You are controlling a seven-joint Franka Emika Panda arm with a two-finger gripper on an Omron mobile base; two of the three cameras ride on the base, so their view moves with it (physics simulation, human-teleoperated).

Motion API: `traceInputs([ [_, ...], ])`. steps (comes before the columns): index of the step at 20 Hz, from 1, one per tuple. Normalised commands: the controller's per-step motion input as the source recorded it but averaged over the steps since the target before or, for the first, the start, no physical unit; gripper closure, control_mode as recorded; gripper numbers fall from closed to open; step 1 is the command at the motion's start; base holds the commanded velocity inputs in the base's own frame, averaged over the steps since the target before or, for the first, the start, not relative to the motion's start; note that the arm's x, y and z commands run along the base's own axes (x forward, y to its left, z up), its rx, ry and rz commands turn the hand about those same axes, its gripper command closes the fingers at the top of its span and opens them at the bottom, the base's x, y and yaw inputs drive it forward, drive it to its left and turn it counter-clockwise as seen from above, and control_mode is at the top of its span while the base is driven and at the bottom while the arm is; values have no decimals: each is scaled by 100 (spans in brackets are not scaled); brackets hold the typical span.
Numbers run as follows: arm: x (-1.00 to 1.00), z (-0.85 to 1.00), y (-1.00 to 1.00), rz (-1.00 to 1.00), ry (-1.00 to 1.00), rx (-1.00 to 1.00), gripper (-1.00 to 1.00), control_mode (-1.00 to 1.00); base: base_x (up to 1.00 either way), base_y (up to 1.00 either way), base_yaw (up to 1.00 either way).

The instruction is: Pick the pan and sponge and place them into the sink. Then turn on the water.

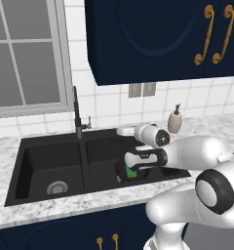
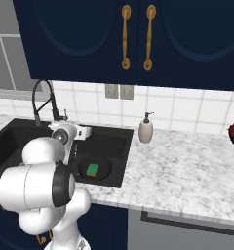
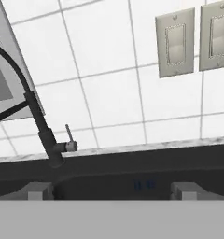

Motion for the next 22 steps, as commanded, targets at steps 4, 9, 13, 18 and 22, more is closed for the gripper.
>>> traceInputs([
  [4,0,26,65,0,-11,-11,-100,-100,0,0,0],
  [9,2,6,70,0,-1,-7,-100,-100,0,0,0],
  [13,5,1,62,0,0,-4,-100,-100,0,0,0],
  [18,20,1,10,0,-1,0,-100,-100,0,0,0],
  [22,24,0,0,0,-5,0,-100,-100,0,0,0],
])
